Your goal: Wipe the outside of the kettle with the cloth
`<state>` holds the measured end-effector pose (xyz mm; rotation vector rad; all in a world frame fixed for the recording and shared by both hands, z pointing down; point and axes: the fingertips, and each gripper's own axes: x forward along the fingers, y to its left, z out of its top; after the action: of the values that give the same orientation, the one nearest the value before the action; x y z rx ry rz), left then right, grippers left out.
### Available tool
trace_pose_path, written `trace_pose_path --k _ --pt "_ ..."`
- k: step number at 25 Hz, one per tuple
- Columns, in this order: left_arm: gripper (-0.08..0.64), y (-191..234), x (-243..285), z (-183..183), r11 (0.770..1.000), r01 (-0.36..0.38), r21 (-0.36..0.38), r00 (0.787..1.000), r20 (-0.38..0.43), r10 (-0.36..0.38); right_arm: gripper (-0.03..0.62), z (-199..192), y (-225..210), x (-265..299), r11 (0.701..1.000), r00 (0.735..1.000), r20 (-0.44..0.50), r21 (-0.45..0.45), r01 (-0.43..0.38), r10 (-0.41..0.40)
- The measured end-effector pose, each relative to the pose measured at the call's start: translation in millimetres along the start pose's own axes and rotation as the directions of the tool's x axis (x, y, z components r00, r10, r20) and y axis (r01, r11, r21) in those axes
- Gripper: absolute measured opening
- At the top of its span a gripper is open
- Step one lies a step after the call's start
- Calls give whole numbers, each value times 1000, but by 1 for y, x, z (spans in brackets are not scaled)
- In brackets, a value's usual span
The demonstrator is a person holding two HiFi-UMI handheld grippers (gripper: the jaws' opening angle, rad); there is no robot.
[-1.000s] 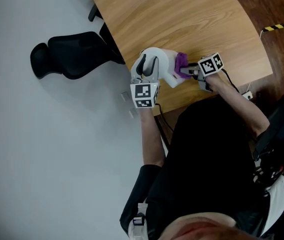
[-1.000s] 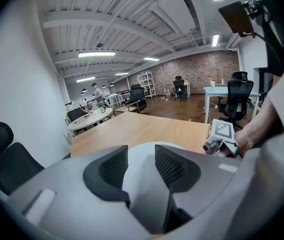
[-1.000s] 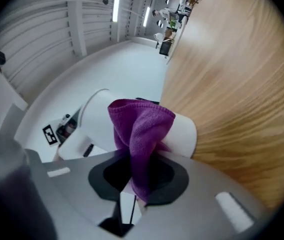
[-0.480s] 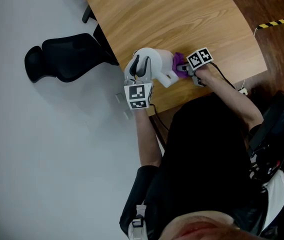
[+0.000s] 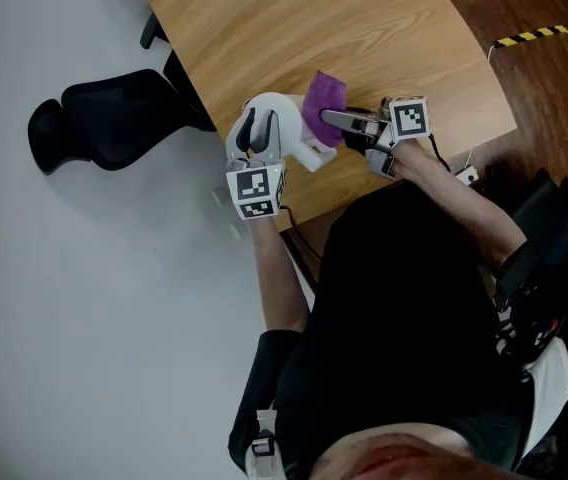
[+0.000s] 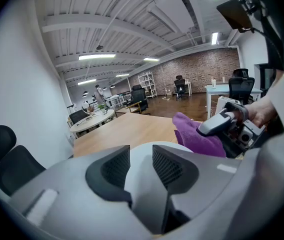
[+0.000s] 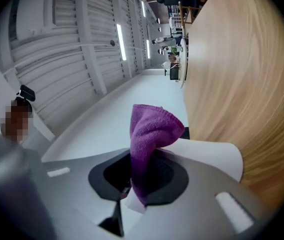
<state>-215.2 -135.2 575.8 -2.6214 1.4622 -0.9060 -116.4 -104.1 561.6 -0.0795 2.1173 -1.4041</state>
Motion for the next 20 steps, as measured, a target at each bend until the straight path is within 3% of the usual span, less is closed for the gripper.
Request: trace_pose_path --k 2,7,13,20 --pt "112 0 4 -3 1000 1 -1 1000 -3 -1 54 -8 -2 7 999 1000 -8 36 7 -7" --pt "110 -1 5 -2 1000 5 0 1000 -5 -5 55 -32 -45 2 984 993 -20 135 117 -115" --pt "110 0 2 1 1000 -5 5 1000 4 5 55 -42 -91 -11 966 975 -47 130 222 -218" --pt "110 -2 -2 0 1000 -14 10 1000 19 14 55 -58 -145 -30 923 935 -94 150 354 -343"
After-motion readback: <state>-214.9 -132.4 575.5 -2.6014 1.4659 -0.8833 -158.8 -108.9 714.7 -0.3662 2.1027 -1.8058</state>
